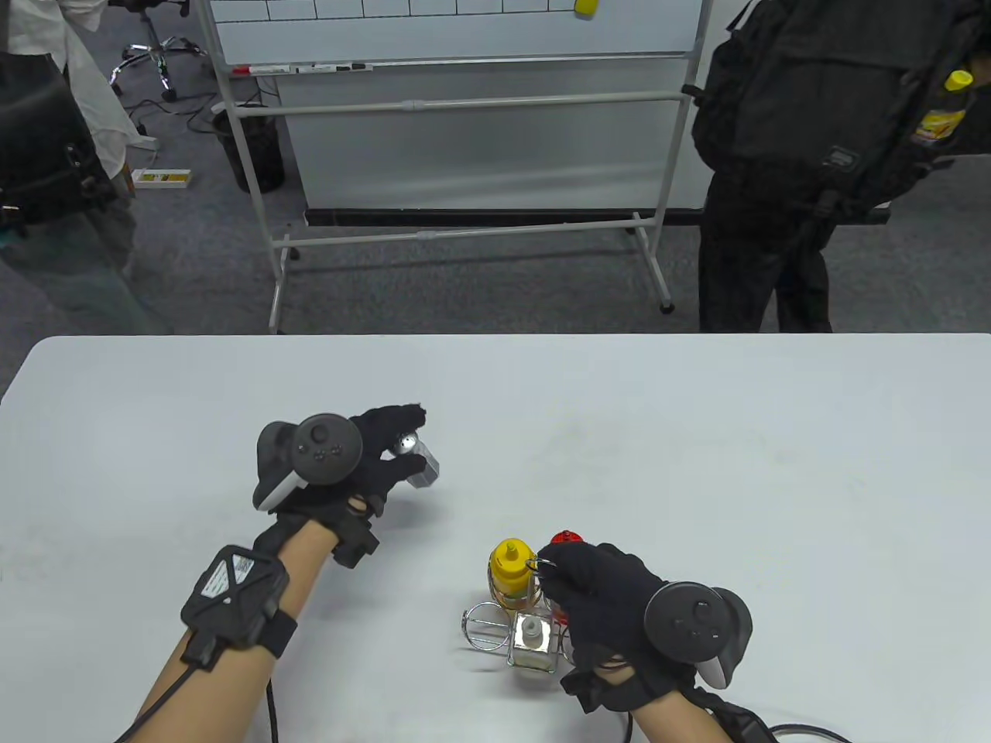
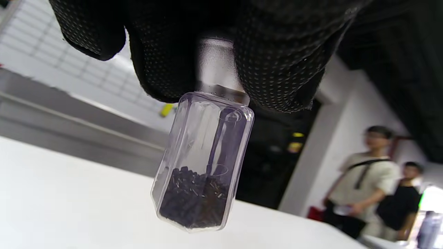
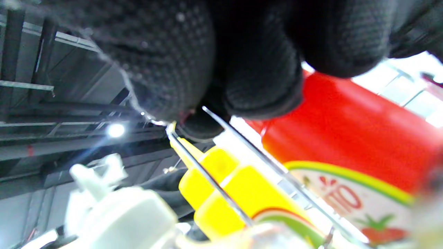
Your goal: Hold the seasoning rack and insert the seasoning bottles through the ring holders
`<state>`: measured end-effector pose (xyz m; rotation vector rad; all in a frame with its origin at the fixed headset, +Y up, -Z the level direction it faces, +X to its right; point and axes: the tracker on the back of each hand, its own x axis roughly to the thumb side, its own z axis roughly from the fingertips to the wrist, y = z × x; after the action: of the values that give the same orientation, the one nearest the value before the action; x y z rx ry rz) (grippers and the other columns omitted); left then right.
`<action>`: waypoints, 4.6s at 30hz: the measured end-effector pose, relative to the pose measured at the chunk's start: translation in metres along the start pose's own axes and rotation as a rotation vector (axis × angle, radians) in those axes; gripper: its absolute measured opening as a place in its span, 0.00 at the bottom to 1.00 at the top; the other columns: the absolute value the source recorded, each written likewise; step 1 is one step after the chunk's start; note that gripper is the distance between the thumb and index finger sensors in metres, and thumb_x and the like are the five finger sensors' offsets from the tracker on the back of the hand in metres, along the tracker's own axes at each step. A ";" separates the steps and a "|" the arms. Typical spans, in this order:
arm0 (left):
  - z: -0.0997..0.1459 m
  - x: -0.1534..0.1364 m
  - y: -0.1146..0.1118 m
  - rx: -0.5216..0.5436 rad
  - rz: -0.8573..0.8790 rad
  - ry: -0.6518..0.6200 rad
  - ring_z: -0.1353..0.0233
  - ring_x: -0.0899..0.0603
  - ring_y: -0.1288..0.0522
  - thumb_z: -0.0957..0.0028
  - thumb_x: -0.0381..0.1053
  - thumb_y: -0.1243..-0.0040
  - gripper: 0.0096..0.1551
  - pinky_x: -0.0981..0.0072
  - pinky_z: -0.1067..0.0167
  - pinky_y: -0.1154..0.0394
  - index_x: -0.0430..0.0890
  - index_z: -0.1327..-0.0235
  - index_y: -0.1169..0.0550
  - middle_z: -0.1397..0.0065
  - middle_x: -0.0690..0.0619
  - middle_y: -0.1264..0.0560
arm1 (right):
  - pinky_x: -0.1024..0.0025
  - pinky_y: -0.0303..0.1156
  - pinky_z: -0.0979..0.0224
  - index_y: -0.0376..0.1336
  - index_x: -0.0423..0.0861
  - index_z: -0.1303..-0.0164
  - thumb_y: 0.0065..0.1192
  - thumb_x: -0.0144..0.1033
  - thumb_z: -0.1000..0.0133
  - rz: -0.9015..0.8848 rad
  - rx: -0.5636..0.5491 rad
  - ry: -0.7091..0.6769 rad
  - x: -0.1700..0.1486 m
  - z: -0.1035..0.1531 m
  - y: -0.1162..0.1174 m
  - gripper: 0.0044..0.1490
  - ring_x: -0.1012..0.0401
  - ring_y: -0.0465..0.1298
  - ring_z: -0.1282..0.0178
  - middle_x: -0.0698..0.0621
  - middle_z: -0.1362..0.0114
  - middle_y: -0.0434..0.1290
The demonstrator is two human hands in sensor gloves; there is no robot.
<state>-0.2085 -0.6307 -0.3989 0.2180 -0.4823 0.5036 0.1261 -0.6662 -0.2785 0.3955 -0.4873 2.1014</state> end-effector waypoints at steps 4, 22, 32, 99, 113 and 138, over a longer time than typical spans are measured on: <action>0.044 0.030 -0.003 0.022 0.117 -0.071 0.37 0.40 0.17 0.54 0.56 0.23 0.38 0.40 0.37 0.26 0.47 0.29 0.23 0.27 0.44 0.21 | 0.49 0.77 0.48 0.77 0.53 0.51 0.77 0.31 0.60 -0.010 -0.016 0.015 -0.003 -0.001 -0.004 0.25 0.53 0.86 0.61 0.52 0.45 0.88; 0.101 0.080 -0.070 -0.005 0.089 -0.181 0.38 0.42 0.16 0.55 0.57 0.22 0.37 0.41 0.37 0.26 0.48 0.31 0.21 0.27 0.44 0.21 | 0.49 0.77 0.49 0.77 0.53 0.51 0.77 0.31 0.61 0.024 0.002 -0.025 0.005 0.002 0.005 0.26 0.53 0.86 0.61 0.52 0.46 0.88; 0.103 0.081 -0.075 0.000 0.033 -0.202 0.38 0.44 0.15 0.56 0.57 0.20 0.37 0.42 0.37 0.25 0.50 0.32 0.20 0.28 0.45 0.20 | 0.49 0.77 0.49 0.77 0.53 0.51 0.78 0.32 0.61 0.021 0.021 -0.044 0.011 0.005 0.009 0.25 0.54 0.86 0.61 0.52 0.46 0.88; 0.104 -0.064 -0.079 -0.542 -0.157 0.303 0.30 0.28 0.85 0.59 0.73 0.40 0.74 0.28 0.31 0.72 0.47 0.28 0.74 0.22 0.43 0.82 | 0.49 0.77 0.49 0.76 0.51 0.50 0.78 0.32 0.61 0.017 -0.037 0.031 0.006 0.000 -0.001 0.26 0.54 0.86 0.61 0.51 0.46 0.88; 0.099 -0.046 -0.081 -0.608 -0.185 0.270 0.29 0.28 0.84 0.58 0.72 0.39 0.74 0.28 0.30 0.71 0.47 0.27 0.73 0.22 0.42 0.82 | 0.49 0.76 0.47 0.75 0.53 0.51 0.77 0.29 0.61 0.040 -0.037 0.294 -0.014 -0.111 0.005 0.26 0.53 0.85 0.60 0.52 0.45 0.87; 0.093 -0.046 -0.081 -0.560 -0.128 0.223 0.27 0.28 0.82 0.57 0.71 0.38 0.73 0.28 0.30 0.70 0.47 0.25 0.71 0.21 0.42 0.80 | 0.45 0.73 0.41 0.76 0.56 0.53 0.76 0.27 0.61 0.024 -0.038 0.582 -0.112 -0.225 0.075 0.26 0.52 0.84 0.54 0.55 0.44 0.88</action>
<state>-0.2389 -0.7483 -0.3480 -0.3405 -0.3717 0.2483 0.1012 -0.6750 -0.5395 -0.2478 -0.1847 2.1018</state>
